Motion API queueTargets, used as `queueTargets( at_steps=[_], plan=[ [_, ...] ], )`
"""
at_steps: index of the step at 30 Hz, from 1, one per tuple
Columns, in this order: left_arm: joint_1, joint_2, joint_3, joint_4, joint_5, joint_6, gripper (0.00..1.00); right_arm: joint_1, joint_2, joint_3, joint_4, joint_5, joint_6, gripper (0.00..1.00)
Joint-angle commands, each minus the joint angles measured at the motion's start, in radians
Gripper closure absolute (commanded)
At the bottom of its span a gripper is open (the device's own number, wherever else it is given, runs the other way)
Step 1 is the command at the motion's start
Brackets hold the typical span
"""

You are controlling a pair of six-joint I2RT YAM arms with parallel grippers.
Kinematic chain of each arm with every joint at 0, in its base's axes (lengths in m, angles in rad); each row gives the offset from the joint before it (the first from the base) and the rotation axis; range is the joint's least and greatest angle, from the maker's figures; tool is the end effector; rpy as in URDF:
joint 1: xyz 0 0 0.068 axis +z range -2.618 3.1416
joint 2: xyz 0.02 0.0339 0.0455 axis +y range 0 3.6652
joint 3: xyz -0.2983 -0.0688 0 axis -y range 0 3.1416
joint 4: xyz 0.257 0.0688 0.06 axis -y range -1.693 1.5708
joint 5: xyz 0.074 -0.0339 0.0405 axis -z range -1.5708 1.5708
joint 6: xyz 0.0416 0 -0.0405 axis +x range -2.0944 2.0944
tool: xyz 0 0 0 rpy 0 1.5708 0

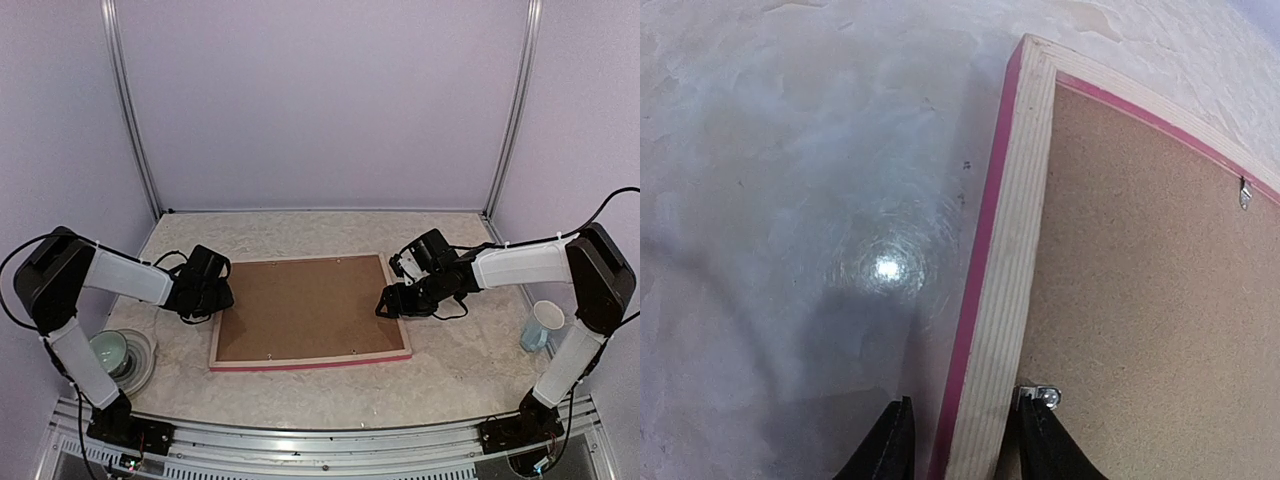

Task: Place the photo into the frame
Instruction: Press the fastener onto the backboard.

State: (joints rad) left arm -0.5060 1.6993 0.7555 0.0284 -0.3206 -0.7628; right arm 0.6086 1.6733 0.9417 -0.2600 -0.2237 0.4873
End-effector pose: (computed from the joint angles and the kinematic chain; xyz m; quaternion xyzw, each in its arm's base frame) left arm 0.2922 -0.1469 0.1465 -0.1706 0.9204 -0.0666 0.3455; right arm 0.2774 0.2046 0.1873 -0.0895 0.9487 0.2391 0.1865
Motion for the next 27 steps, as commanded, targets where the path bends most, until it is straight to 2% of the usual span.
queueTargets(
  at_steps=[1,4,15,21,27],
  plan=[
    [0.008,-0.029,-0.03,-0.073,0.01,0.004,0.63,0.01,-0.015,0.02,-0.018,0.013,-0.009,0.28],
    [0.009,-0.046,-0.023,-0.082,0.007,0.005,0.61,0.009,-0.014,0.025,-0.02,0.014,-0.009,0.28],
    [0.015,-0.184,-0.02,-0.106,-0.041,0.015,0.42,0.01,-0.02,0.029,-0.03,0.04,-0.012,0.23],
    [0.028,-0.196,-0.038,-0.115,-0.058,0.006,0.39,0.01,-0.023,0.044,-0.036,0.059,-0.018,0.19],
    [0.033,-0.091,-0.008,-0.069,-0.022,0.021,0.4,0.009,-0.02,0.054,-0.036,0.057,-0.02,0.19]
  ],
)
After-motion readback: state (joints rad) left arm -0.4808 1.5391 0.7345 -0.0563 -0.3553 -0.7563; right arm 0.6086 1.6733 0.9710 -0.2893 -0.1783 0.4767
